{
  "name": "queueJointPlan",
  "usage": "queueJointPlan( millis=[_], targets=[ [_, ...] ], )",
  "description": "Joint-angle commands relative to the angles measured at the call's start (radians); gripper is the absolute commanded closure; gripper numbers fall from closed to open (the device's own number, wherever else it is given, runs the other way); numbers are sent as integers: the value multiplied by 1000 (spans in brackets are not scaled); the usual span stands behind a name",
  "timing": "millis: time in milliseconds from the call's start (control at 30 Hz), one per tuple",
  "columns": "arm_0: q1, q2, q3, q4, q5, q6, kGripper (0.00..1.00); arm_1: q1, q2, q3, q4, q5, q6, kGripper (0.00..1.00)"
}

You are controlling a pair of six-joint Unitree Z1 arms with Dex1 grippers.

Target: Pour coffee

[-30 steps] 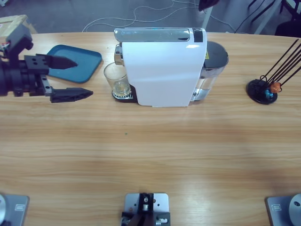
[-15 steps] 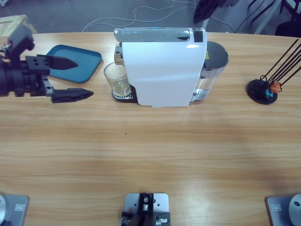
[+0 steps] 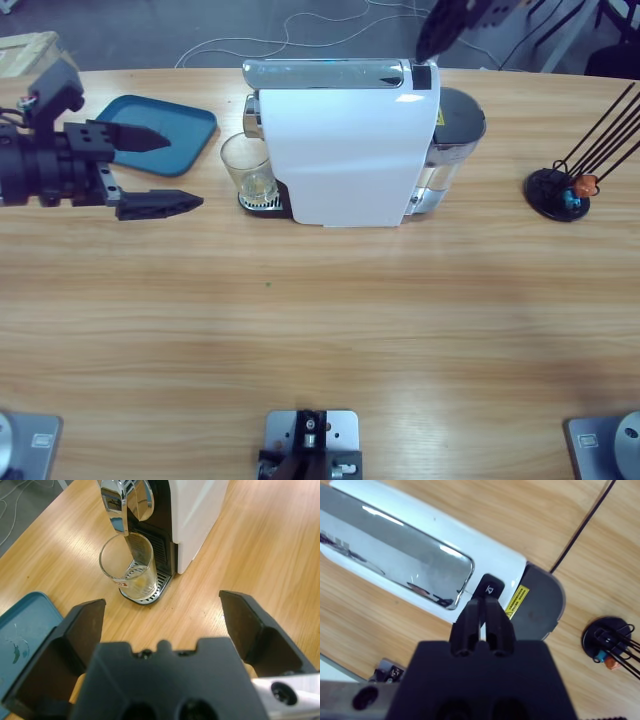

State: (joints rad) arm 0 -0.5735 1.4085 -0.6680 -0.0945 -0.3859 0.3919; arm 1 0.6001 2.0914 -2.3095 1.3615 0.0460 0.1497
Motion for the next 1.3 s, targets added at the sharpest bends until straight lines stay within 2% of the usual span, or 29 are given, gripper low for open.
queueJointPlan(
  millis=[33, 500, 633, 667, 700, 733, 867, 1300],
  targets=[
    [-14, 40, 33, -19, -1, -14, 18, -17, 77, -15, -4, -11, -9, 1000],
    [-14, 48, 34, -19, 1, -14, 18, -25, 87, 59, -13, -21, -26, 1000],
    [-14, 45, 34, -21, 1, -14, 18, 3, -5, -28, -8, -45, -41, 1000],
    [-14, 43, 34, -21, 2, -14, 18, 19, -47, -60, 1, -74, -41, 711],
    [-14, 45, 34, -21, 2, -14, 18, 32, -84, -72, 10, -98, -40, 95],
    [-14, 46, 34, -21, 1, -14, 18, 37, -115, -65, 18, -113, -35, 1],
    [-14, 46, 27, -27, -1, -14, 18, 49, -174, 23, 22, -155, -18, 0],
    [-14, 38, 31, -27, 0, -14, 18, 76, -160, 41, 14, -110, 20, 0]
  ],
)
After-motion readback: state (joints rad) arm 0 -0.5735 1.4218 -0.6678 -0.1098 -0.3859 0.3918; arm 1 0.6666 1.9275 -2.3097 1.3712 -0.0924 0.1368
